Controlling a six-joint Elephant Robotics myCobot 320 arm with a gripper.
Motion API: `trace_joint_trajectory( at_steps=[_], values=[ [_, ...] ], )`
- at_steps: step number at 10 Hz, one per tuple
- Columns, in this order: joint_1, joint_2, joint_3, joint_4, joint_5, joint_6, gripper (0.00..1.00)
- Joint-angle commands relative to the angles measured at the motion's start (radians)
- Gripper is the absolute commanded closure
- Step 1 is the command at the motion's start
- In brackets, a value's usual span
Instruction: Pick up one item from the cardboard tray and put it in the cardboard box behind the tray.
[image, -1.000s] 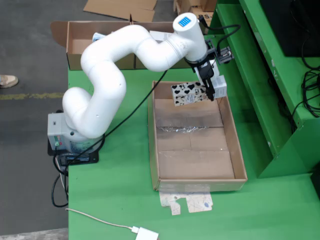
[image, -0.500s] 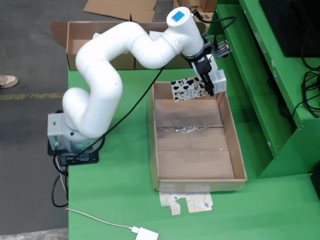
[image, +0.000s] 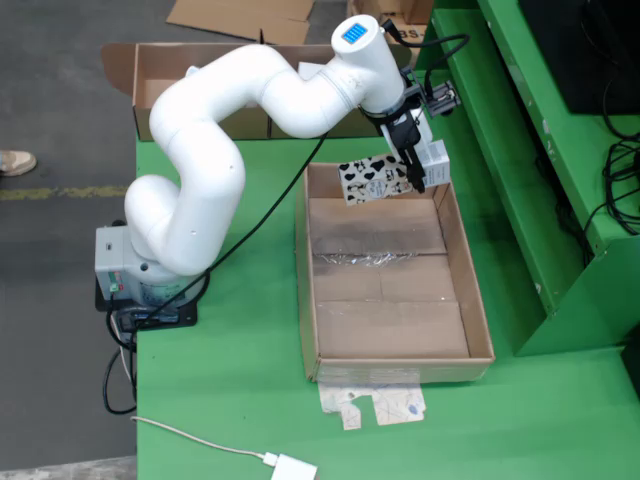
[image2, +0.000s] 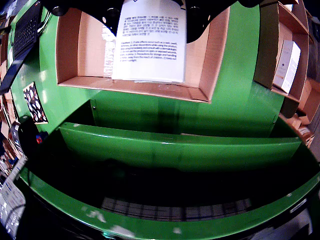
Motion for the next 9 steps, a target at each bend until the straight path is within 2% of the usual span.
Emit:
trace_joint_trajectory(
  at_steps=[1, 6, 7, 8, 9],
  values=[
    [0.101, -0.040, 0.153, -0.039, -0.018, -0.027, 1.00],
    [0.229, -0.267, 0.550, -0.222, -0.023, -0.086, 1.00],
    [0.229, -0.267, 0.550, -0.222, -0.023, -0.086, 1.00],
    [0.269, -0.496, 0.969, -0.391, -0.023, -0.126, 1.00],
    [0.269, -0.496, 0.969, -0.391, -0.023, -0.126, 1.00]
  ],
)
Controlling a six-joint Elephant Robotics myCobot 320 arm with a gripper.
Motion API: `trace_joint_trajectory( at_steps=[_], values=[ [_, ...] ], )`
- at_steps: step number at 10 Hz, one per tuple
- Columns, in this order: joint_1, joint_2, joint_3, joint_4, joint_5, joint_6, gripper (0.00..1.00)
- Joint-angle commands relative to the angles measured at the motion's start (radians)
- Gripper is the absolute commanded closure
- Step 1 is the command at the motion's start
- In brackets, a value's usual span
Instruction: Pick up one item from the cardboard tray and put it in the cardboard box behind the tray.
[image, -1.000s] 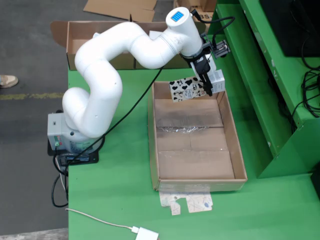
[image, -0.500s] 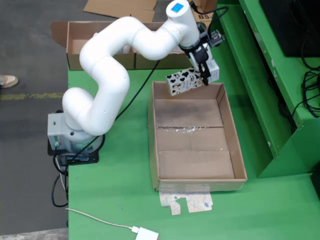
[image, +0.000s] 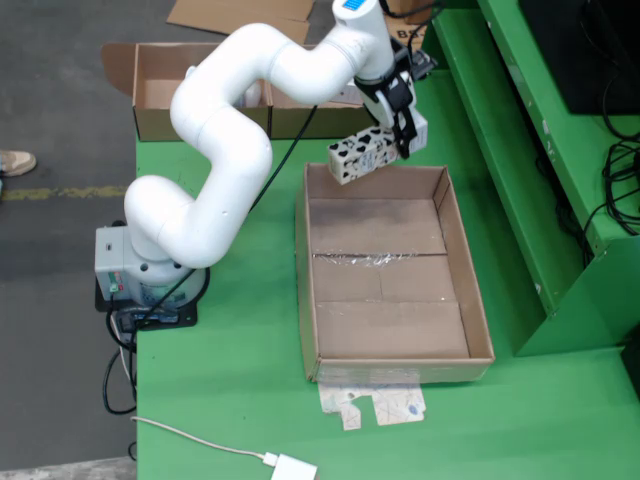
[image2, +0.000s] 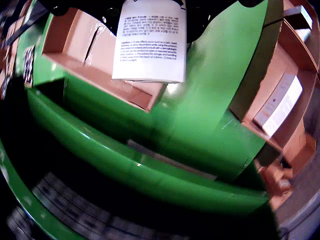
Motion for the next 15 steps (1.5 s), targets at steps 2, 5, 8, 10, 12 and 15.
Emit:
trace_joint_trajectory(
  at_steps=[2, 5, 8, 10, 12, 15],
  values=[
    [0.109, -0.256, 0.606, 0.060, -0.050, -0.118, 1.00],
    [0.184, -0.291, 0.606, 0.279, -0.147, -0.190, 1.00],
    [0.291, -0.344, 0.606, 0.511, -0.327, -0.302, 1.00],
    [0.357, -0.316, 0.606, 0.511, -0.329, -0.319, 1.00],
    [0.412, -0.307, 0.606, 0.511, -0.329, -0.347, 1.00],
    [0.547, -0.338, 0.606, 0.511, -0.329, -0.372, 1.00]
  ],
)
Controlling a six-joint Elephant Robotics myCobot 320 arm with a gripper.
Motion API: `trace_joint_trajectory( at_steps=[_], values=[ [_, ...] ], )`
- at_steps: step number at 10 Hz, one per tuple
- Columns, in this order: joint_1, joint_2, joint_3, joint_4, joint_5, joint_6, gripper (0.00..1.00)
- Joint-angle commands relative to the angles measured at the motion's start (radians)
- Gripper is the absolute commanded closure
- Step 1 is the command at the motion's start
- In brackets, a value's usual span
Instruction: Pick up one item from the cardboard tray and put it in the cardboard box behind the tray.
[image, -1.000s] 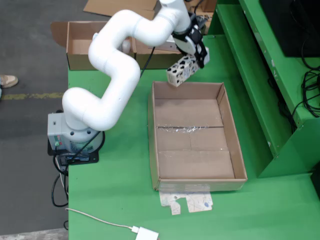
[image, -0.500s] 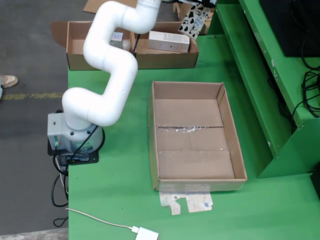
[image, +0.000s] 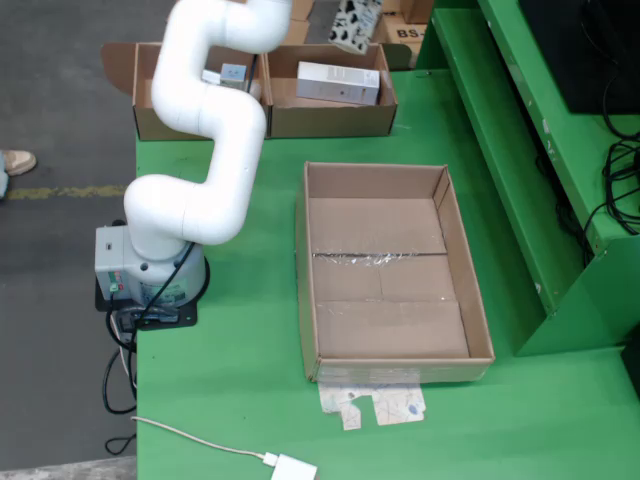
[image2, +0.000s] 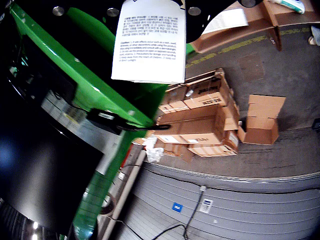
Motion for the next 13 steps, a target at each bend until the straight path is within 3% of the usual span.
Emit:
trace_joint_trajectory(
  at_steps=[1, 5, 13],
  values=[
    [0.134, 0.020, 0.029, 0.013, -0.007, -0.020, 1.00],
    [0.282, -0.001, 0.029, 0.013, -0.007, -0.098, 1.00],
    [0.211, -0.119, 0.029, 0.014, -0.007, -0.103, 1.00]
  ],
)
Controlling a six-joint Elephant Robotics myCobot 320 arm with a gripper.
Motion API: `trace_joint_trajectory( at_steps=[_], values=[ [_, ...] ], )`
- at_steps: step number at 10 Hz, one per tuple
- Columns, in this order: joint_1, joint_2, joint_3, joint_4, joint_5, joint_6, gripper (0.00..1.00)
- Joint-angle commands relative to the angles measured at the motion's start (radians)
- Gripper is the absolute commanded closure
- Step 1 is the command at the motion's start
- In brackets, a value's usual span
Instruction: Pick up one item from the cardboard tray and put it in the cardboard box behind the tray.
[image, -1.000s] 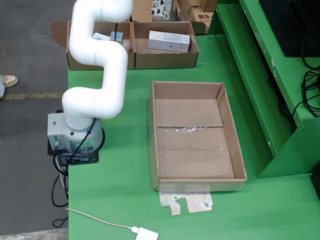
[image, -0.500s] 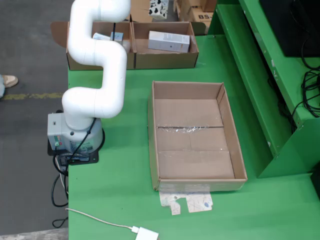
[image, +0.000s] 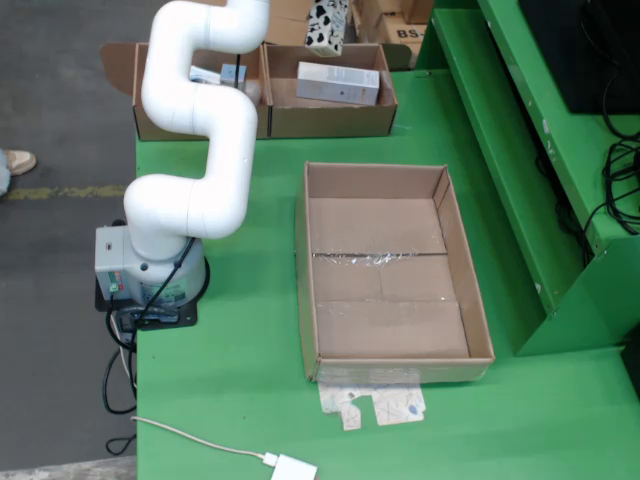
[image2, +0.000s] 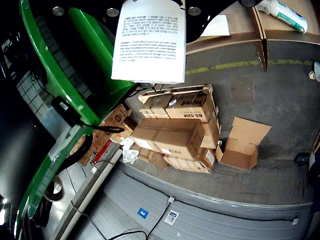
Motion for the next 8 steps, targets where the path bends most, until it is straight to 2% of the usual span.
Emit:
trace_joint_trajectory(
  at_steps=[1, 8],
  values=[
    [-0.017, -0.024, 0.031, 0.013, -0.010, 0.000, 1.00],
    [-0.024, -0.085, 0.031, 0.014, -0.010, 0.000, 1.00]
  ],
)
